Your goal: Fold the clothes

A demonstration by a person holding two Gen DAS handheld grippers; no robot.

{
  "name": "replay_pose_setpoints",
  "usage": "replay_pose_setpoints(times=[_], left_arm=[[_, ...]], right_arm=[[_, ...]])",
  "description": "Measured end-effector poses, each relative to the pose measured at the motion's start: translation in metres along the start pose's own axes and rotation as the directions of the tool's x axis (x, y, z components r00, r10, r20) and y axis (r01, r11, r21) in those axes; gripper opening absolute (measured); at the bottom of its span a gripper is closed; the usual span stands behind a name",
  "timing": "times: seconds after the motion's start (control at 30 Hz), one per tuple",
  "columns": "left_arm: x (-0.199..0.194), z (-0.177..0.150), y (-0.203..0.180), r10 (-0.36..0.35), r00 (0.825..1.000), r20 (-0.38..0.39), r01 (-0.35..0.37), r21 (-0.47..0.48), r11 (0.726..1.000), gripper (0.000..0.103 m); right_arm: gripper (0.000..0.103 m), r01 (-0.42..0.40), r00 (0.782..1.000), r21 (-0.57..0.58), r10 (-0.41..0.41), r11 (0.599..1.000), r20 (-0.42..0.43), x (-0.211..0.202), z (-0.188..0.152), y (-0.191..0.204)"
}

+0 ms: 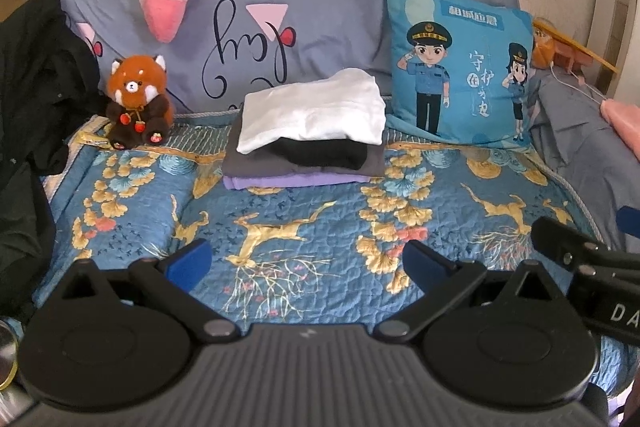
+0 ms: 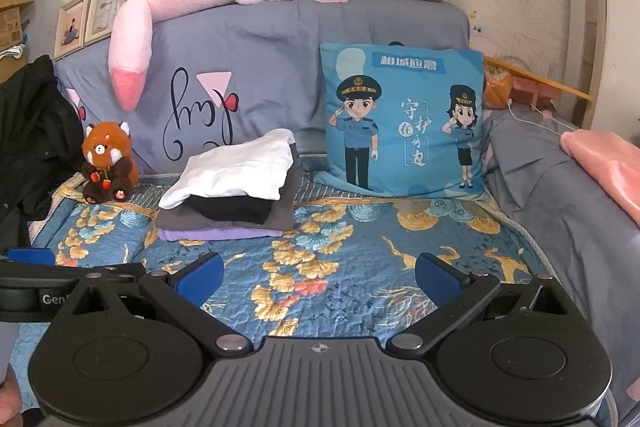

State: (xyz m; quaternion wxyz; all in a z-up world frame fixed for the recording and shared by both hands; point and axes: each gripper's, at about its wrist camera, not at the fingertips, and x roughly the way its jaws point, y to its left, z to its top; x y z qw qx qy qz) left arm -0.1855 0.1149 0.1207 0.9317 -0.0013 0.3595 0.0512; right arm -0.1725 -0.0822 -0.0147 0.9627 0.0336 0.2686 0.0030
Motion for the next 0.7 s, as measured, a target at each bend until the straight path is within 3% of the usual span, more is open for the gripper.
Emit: replay_pose_setpoints(times=[0.7], left_arm=[[-0.0076, 0.0003, -0.0011, -0.004, 1.0, 0.025, 0.004, 0.011, 1.0, 0.103]], right_arm=[[0.103, 0.031, 0.999, 0.023, -0.031, 0.999, 0.036, -0.0062, 0.0009, -0.0029]])
